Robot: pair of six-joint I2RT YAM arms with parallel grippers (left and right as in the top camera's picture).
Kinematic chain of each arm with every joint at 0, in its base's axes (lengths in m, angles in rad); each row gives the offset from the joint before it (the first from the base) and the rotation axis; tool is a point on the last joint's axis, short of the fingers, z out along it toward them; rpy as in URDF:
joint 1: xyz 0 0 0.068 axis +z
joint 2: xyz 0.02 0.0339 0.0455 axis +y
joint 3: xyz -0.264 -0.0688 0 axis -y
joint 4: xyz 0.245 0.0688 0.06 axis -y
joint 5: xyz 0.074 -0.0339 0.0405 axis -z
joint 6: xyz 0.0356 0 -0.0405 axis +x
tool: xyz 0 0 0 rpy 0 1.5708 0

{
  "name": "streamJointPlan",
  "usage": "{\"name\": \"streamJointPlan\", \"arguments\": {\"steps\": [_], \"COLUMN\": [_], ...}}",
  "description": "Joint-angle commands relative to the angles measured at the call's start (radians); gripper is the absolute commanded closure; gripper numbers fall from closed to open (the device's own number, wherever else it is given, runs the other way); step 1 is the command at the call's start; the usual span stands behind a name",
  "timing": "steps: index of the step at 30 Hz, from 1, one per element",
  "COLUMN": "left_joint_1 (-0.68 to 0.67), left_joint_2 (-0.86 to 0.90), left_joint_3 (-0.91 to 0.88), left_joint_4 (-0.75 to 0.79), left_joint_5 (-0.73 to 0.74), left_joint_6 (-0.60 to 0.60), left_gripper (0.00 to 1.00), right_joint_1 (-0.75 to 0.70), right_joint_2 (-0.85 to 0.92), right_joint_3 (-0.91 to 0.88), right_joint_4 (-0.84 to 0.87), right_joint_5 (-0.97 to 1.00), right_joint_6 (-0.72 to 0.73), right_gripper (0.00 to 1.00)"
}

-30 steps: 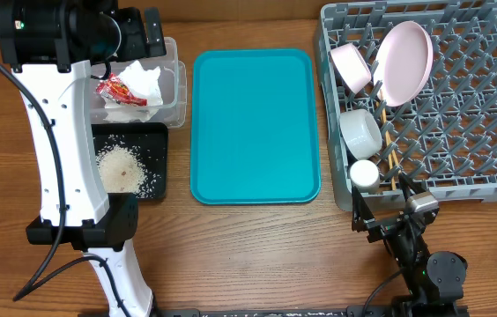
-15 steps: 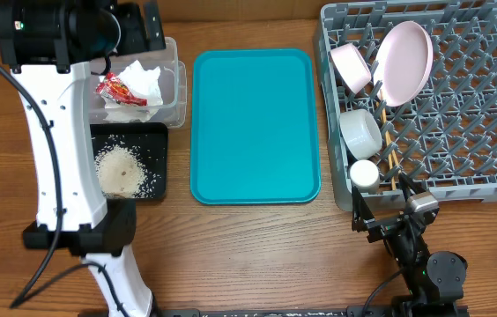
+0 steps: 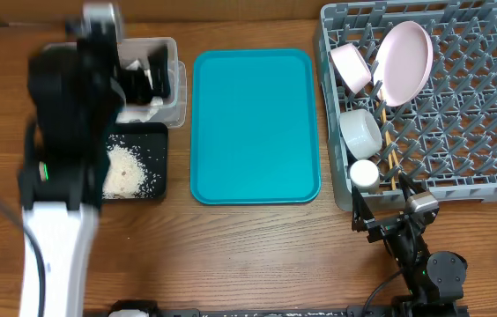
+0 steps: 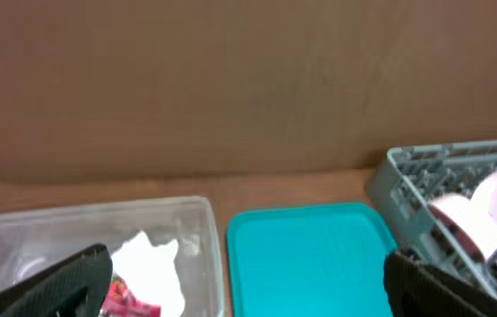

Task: Sort waste into correct bins and load items into the dishwasher

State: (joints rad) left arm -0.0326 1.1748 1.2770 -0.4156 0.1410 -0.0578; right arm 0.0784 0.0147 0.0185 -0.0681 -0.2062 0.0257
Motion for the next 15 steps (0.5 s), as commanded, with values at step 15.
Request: {"name": "streamJointPlan", "arguments": {"steps": [15], "left_joint_1": [-0.005], "left_joint_2": [-0.877], "left_joint_3": [-1.029], "left_joint_4": [0.461], "left_joint_5": [-0.047], "left_joint_6": [0.108], "left_gripper": [0.0], "right_joint_1": [0.001], "right_joint_2": [-0.012], "right_joint_3": [-0.011], "right_joint_4": [0.005], "right_joint_5": [-0.005], "right_joint_6": [0.005], "right_gripper": [0.0]}}
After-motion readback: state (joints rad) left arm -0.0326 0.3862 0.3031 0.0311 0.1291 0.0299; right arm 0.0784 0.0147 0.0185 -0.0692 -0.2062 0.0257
